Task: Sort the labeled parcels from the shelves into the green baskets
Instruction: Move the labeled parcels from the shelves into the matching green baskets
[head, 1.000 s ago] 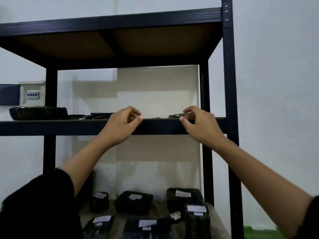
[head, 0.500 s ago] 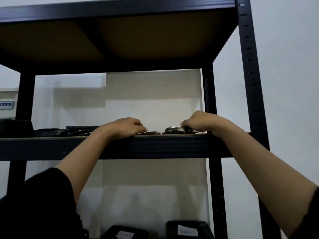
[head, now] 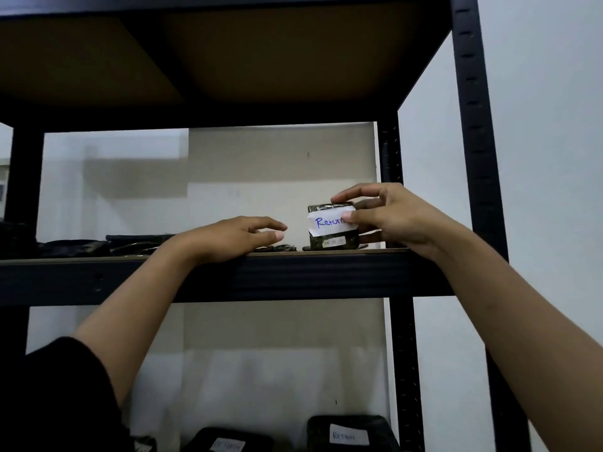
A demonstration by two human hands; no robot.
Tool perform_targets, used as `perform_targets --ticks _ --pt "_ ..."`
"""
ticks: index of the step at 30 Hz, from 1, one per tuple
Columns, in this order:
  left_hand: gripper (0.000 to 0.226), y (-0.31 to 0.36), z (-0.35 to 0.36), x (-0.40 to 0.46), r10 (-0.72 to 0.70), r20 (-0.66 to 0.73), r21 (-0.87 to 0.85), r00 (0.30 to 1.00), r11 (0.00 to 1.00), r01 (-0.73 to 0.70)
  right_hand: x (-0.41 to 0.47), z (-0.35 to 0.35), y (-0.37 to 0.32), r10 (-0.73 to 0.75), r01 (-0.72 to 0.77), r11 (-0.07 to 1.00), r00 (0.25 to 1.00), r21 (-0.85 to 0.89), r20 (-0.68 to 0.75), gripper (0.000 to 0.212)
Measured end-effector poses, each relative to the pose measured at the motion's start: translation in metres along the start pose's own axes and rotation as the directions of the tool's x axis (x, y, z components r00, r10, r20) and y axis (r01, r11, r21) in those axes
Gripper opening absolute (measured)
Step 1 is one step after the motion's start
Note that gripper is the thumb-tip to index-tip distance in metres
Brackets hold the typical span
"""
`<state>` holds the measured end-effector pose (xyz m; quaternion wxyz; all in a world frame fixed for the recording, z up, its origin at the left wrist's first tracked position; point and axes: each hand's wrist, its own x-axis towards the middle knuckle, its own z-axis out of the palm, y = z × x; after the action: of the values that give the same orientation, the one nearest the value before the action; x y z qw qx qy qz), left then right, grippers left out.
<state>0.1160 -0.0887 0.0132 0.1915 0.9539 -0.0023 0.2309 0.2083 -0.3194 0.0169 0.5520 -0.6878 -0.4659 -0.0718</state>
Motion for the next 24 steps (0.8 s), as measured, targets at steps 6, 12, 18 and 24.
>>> perform_targets --ticks 6,12,18,24 --pt "0.035 0.001 0.001 -0.006 -0.102 -0.076 0.108 0.992 0.988 0.110 0.000 0.003 0.002 -0.005 0.005 1.000 0.997 0.001 -0.076 0.022" --pt "0.044 0.010 0.013 -0.030 -0.105 -0.416 0.255 0.903 0.940 0.227 -0.021 0.007 -0.010 -0.081 0.134 0.982 0.933 0.129 -0.350 0.023" --pt "0.038 0.009 0.047 -0.082 0.138 -0.496 0.511 0.857 0.844 0.160 -0.096 0.014 -0.013 0.007 0.082 0.965 0.943 0.251 -0.333 0.023" --pt "0.055 0.035 0.099 -0.141 0.181 -0.556 0.363 0.812 0.931 0.041 -0.198 0.004 -0.003 0.135 -0.096 0.985 0.946 0.142 -0.295 0.013"
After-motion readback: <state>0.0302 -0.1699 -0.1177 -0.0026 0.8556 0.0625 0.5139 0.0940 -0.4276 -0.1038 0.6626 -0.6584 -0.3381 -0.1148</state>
